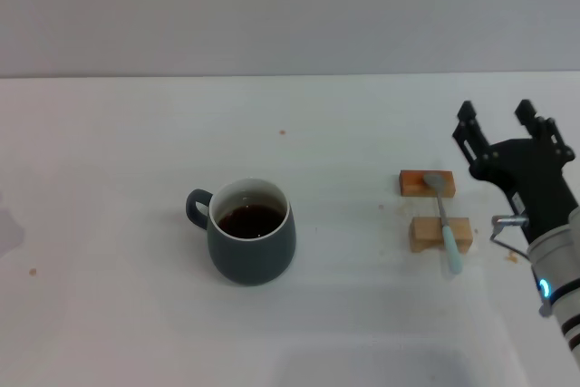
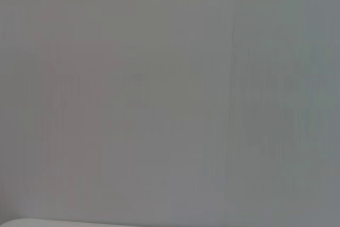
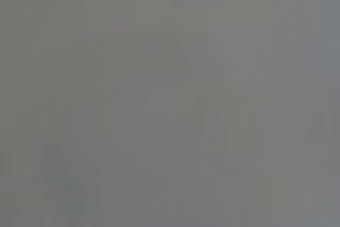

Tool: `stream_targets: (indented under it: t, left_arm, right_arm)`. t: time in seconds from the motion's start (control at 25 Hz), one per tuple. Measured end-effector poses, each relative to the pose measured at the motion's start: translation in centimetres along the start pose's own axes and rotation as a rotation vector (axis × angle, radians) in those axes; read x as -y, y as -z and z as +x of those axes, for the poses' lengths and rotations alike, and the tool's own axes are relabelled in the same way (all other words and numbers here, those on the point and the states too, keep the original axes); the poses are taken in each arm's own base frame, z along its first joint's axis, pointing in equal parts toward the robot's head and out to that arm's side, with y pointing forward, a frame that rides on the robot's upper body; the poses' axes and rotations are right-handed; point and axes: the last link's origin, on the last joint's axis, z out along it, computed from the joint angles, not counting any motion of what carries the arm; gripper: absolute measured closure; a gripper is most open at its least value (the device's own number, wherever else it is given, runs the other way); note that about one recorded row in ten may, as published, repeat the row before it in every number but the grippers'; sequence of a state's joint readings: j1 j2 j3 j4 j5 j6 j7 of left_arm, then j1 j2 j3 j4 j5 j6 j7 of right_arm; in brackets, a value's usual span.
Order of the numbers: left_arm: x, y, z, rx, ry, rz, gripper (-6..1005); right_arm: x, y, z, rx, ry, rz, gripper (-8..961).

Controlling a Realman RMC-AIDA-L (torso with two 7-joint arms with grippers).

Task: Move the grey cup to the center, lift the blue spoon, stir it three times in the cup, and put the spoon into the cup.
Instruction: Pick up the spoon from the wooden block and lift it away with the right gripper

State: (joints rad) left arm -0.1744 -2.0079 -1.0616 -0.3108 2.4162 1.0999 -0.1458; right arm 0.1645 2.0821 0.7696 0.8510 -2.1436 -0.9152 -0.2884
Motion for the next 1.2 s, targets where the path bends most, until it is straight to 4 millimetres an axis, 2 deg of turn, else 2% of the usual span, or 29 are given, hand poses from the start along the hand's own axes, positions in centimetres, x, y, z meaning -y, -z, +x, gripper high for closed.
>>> stream_targets:
  t: [0.56, 0.76, 1.2]
  left_arm:
    - [0.1, -0.1, -0.1, 0.008, -0.014, -0.003, 996]
    - [0.1, -0.3, 0.0, 0.006, -0.019, -0.008, 996]
    - [-0.2, -0.6, 0.1, 0.004, -0.021, -0.019, 996]
  right_arm:
    - [-2.3, 2.8, 1.0, -0.005, -0.063, -0.046, 218]
    - [-1.9, 4.3, 1.4, 0.004, -0.073, -0.007, 219]
    - [-1.3, 6.1, 2.4, -0.017, -0.060, 0.025, 219]
